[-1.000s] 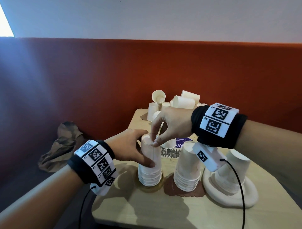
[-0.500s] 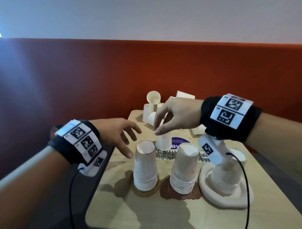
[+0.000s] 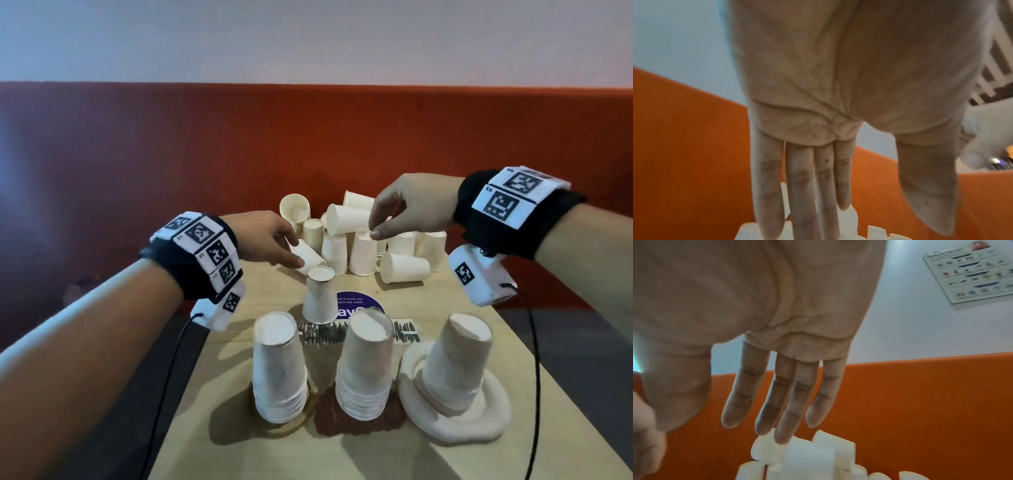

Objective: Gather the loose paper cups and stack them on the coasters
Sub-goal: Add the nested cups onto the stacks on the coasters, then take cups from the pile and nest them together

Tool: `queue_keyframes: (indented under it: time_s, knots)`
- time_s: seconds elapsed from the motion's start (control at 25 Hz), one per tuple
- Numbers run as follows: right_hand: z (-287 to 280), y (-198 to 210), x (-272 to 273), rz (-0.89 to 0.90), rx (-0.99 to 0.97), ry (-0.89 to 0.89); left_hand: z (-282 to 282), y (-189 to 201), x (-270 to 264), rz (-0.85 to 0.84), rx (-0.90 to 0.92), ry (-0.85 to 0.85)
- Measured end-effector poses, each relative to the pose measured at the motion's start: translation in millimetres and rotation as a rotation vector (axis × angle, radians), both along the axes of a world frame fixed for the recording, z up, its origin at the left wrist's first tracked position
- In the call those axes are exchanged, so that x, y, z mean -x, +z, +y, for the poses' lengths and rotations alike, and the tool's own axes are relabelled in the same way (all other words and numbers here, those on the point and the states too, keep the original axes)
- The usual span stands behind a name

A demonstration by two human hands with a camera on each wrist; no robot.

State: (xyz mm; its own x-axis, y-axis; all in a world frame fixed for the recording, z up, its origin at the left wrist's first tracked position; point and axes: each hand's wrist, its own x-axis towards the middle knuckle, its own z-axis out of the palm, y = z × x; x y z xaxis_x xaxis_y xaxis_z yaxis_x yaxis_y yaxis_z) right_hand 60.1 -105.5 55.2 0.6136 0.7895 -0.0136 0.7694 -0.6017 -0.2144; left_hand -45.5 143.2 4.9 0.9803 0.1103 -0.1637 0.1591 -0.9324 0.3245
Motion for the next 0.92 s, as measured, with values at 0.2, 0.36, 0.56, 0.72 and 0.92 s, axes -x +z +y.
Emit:
queue_keyframes:
  time_s: [0.2, 0.36, 0.56, 0.72, 0.92]
  knots:
    - [-28, -59, -64, 0.03, 0.057, -0.196, 12, -57, -24, 0.082, 0.142, 0.037]
    - [-42, -113, -102, 0.05, 0.115, -0.337, 22, -99, -41, 0.091, 0.223, 0.035]
    - [-46, -149, -121, 0.117, 0.156, -0.344, 15, -131, -45, -0.011, 0.481, -0.026]
    - [-45, -158, -126, 0.138, 0.132, -0.314, 16, -140, -48, -0.018, 0.587, -0.014]
    - [-38, -152, -119, 0.136, 0.126, -0.263, 3, -137, -48, 0.045, 0.529, -0.045]
